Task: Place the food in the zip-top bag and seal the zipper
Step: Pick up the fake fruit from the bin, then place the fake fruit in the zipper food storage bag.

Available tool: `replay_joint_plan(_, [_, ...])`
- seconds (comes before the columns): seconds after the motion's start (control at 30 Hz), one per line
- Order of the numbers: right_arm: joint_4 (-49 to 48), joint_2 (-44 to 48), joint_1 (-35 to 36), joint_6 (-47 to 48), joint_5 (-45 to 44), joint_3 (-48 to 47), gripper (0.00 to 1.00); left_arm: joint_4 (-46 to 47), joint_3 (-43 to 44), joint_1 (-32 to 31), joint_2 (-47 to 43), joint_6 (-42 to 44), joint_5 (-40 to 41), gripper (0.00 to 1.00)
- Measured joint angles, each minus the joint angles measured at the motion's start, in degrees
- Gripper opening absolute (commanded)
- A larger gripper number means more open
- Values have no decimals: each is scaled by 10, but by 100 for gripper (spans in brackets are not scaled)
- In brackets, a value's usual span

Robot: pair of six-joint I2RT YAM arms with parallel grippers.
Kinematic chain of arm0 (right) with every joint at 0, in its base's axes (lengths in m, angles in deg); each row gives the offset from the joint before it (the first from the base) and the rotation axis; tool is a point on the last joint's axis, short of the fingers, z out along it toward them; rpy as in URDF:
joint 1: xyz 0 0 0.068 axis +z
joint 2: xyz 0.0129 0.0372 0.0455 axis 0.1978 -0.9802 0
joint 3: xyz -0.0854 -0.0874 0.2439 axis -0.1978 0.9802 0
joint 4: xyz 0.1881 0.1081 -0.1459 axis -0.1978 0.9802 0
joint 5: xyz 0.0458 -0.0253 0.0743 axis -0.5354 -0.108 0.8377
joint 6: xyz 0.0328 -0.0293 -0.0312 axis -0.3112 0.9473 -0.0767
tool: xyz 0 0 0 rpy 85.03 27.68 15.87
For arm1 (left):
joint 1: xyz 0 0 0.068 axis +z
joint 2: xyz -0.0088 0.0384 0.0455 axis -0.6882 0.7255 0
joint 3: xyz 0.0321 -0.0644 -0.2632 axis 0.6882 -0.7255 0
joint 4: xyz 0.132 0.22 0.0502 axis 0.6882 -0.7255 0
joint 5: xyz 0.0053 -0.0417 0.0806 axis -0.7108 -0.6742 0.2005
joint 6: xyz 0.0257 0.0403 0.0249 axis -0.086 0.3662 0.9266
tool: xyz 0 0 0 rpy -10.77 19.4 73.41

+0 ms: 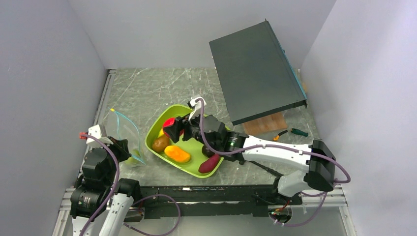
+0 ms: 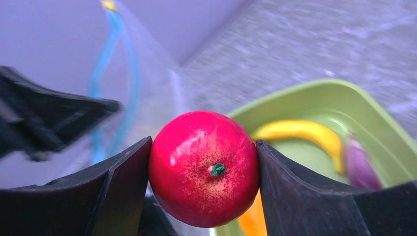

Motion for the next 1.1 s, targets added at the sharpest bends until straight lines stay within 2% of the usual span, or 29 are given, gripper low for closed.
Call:
replay_joint_plan(0.1, [-68,-10,0,-17,63,-4,0,0,0,0,0,0,-3,0])
replay_joint_plan(0.3, [-139,-84,1,-47,205,-71,0,0,0,0,3,0,-6,0])
replay_joint_plan(0.47, [-168,-126,5,-77,267,-118,0,1,0,0,3,2,-7,0])
replay_joint_plan(0.7, [-152,-196,9,-108,269,-209,0,0,0,0,3,2,-7,0])
replay_joint_plan(0.9, [-99,-245,12,-107,253,-257,0,0,0,0,3,2,-7,0])
replay_joint_plan(1.0, [-66,-259,12,-100,231,-268,5,0,0,0,3,2,-7,0])
replay_joint_plan(1.1, [-28,-265,14,-88,203,-275,18,0,0,0,3,2,-7,0])
